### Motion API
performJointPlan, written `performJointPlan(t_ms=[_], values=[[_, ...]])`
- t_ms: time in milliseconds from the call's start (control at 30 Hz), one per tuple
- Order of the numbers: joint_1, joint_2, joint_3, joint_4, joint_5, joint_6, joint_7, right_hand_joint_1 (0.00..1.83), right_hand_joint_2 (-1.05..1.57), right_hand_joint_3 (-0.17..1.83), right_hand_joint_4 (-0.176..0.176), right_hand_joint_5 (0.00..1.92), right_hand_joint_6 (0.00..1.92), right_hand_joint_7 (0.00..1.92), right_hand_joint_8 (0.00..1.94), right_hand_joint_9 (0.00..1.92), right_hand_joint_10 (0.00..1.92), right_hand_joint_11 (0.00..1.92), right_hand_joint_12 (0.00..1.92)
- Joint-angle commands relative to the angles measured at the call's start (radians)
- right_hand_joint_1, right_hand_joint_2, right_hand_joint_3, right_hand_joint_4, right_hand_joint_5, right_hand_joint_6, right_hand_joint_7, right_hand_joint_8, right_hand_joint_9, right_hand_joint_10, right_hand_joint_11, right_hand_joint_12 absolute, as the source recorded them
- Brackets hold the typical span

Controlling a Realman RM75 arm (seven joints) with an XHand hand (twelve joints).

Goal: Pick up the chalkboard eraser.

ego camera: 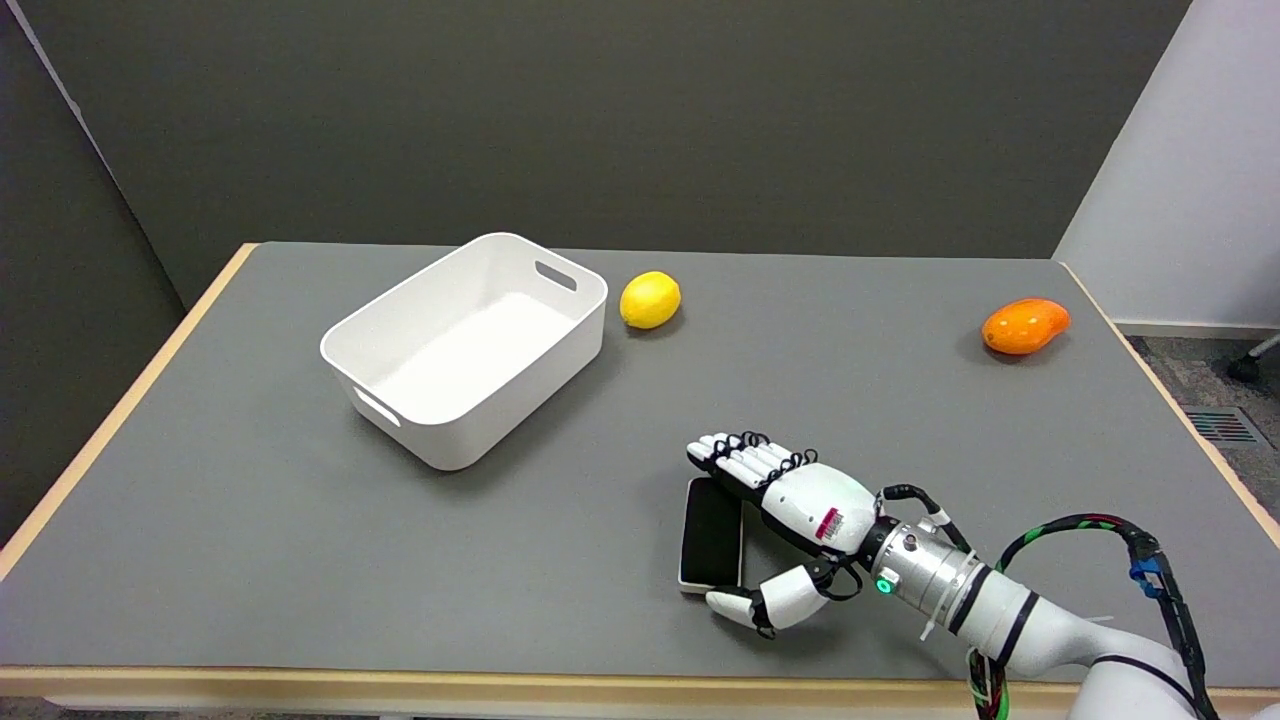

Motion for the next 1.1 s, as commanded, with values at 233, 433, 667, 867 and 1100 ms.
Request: performJointPlan(t_ms=[233,433,667,867,1100], values=[[0.013,-0.068,-0.011,-0.080,-0.040,0.180,-0.008,0.91,0.55,0.95,-0.088,0.06,0.00,0.04,0.06,0.00,0.31,0.02,0.85],[0.016,-0.075,-0.011,-0.080,-0.040,0.187,-0.008,0.76,0.64,0.98,-0.110,0.05,0.28,0.07,0.32,0.00,0.50,0.00,1.06],[0.018,-0.079,-0.011,-0.072,-0.035,0.184,-0.008,0.75,0.69,1.00,-0.135,0.06,0.35,0.12,0.38,0.01,0.63,0.00,1.11],[0.023,-0.081,-0.011,-0.069,-0.040,0.173,-0.008,0.74,0.69,1.00,-0.141,0.06,0.36,0.13,0.38,0.01,0.64,0.00,1.12],[0.042,-0.073,-0.001,-0.042,-0.042,0.085,-0.008,0.62,0.57,0.91,-0.060,0.02,0.12,0.00,0.01,0.00,0.27,0.00,0.96]])
